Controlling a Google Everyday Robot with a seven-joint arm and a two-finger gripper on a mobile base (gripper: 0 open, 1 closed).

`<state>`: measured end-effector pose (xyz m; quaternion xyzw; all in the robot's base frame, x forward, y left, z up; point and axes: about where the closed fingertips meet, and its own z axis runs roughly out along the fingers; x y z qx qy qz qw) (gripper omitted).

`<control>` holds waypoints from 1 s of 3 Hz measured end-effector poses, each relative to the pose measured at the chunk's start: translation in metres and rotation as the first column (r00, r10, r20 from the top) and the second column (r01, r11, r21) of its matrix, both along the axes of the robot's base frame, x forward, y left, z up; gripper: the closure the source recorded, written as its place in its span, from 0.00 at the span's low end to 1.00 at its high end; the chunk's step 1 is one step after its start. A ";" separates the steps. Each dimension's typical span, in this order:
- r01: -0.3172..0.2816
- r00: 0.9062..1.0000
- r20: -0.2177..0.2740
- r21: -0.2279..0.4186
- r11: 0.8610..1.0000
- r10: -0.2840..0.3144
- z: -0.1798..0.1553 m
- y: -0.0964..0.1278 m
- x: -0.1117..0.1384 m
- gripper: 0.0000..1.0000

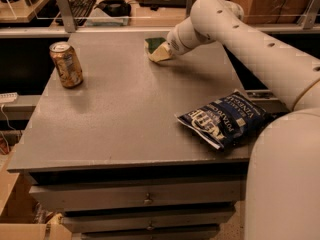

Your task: Pick sponge

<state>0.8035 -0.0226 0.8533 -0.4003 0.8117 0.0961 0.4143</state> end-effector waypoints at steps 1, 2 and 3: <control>-0.031 0.999 -0.017 0.034 0.999 0.032 -0.001 0.009 -0.009 0.72; -0.082 0.997 -0.007 0.092 0.992 0.083 0.012 0.015 -0.027 0.94; -0.181 0.983 0.041 0.164 0.970 0.177 0.047 0.017 -0.058 1.00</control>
Offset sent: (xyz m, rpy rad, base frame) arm -0.0538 0.0164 0.0363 0.1717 -0.0077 0.1477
